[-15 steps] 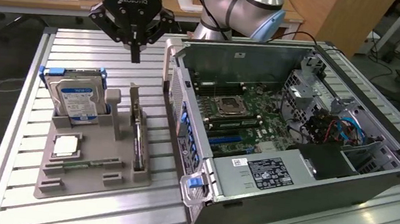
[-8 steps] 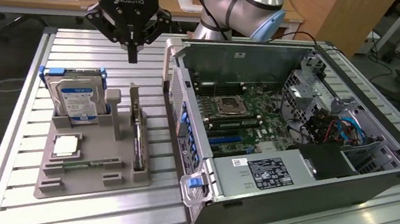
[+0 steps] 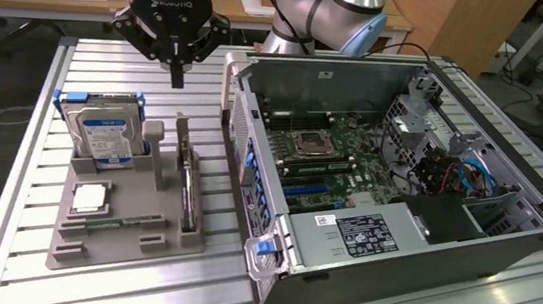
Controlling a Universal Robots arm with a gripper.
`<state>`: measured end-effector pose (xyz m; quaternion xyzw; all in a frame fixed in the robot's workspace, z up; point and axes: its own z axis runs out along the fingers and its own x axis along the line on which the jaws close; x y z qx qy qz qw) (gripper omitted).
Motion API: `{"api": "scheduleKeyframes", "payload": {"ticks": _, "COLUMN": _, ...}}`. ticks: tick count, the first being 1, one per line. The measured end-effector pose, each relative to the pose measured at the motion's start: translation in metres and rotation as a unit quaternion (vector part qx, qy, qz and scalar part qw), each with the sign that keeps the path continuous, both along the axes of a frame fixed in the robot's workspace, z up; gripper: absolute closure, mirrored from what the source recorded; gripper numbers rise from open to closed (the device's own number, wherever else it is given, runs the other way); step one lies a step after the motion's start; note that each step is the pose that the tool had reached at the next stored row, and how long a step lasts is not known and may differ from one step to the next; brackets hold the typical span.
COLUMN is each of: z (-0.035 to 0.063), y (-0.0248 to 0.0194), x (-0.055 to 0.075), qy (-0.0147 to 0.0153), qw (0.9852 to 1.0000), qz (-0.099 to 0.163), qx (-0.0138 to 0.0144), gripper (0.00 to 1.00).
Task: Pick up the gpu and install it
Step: 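Reach for the gpu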
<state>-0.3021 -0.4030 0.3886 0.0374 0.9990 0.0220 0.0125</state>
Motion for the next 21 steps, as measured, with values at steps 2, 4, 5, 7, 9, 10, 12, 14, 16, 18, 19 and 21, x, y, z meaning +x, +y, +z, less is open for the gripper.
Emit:
{"api": "scheduleKeyframes", "payload": {"ticks": 2, "z": 0.0000, "y": -0.0033, "x": 0.000, "qy": 0.0000, "qw": 1.0000, "qz": 0.000, "qx": -0.0003, "gripper": 0.90}}
{"api": "scheduleKeyframes", "payload": {"ticks": 4, "z": 0.0000, "y": -0.0061, "x": 0.000, "qy": 0.0000, "qw": 1.0000, "qz": 0.000, "qx": -0.0006, "gripper": 0.90}}
{"api": "scheduleKeyframes", "payload": {"ticks": 5, "z": 0.0000, "y": -0.0075, "x": 0.000, "qy": 0.0000, "qw": 1.0000, "qz": 0.000, "qx": -0.0008, "gripper": 0.90}}
{"api": "scheduleKeyframes", "payload": {"ticks": 7, "z": 0.0000, "y": -0.0101, "x": 0.000, "qy": 0.0000, "qw": 1.0000, "qz": 0.000, "qx": -0.0015, "gripper": 0.90}}
{"api": "scheduleKeyframes", "payload": {"ticks": 9, "z": 0.0000, "y": -0.0129, "x": 0.000, "qy": 0.0000, "qw": 1.0000, "qz": 0.000, "qx": -0.0023, "gripper": 0.90}}
{"api": "scheduleKeyframes", "payload": {"ticks": 10, "z": 0.0000, "y": -0.0142, "x": 0.000, "qy": 0.0000, "qw": 1.0000, "qz": 0.000, "qx": -0.0028, "gripper": 0.90}}
{"api": "scheduleKeyframes", "payload": {"ticks": 12, "z": 0.0000, "y": -0.0170, "x": 0.000, "qy": 0.0000, "qw": 1.0000, "qz": 0.000, "qx": -0.0040, "gripper": 0.90}}
{"api": "scheduleKeyframes", "payload": {"ticks": 14, "z": 0.0000, "y": -0.0199, "x": 0.000, "qy": 0.0000, "qw": 1.0000, "qz": 0.000, "qx": -0.0055, "gripper": 0.90}}
{"api": "scheduleKeyframes", "payload": {"ticks": 16, "z": 0.0000, "y": -0.0227, "x": 0.000, "qy": -0.0001, "qw": 1.0000, "qz": 0.000, "qx": -0.0071, "gripper": 0.90}}
{"api": "scheduleKeyframes", "payload": {"ticks": 18, "z": 0.0000, "y": -0.0253, "x": 0.000, "qy": 0.0000, "qw": 1.0000, "qz": 0.000, "qx": -0.0087, "gripper": 0.90}}
{"api": "scheduleKeyframes", "payload": {"ticks": 19, "z": 0.0000, "y": -0.0266, "x": 0.000, "qy": 0.0000, "qw": 1.0000, "qz": 0.000, "qx": -0.0096, "gripper": 0.90}}
{"api": "scheduleKeyframes", "payload": {"ticks": 21, "z": 0.0000, "y": -0.0301, "x": 0.000, "qy": 0.0000, "qw": 0.9999, "qz": 0.000, "qx": -0.0115, "gripper": 0.90}}
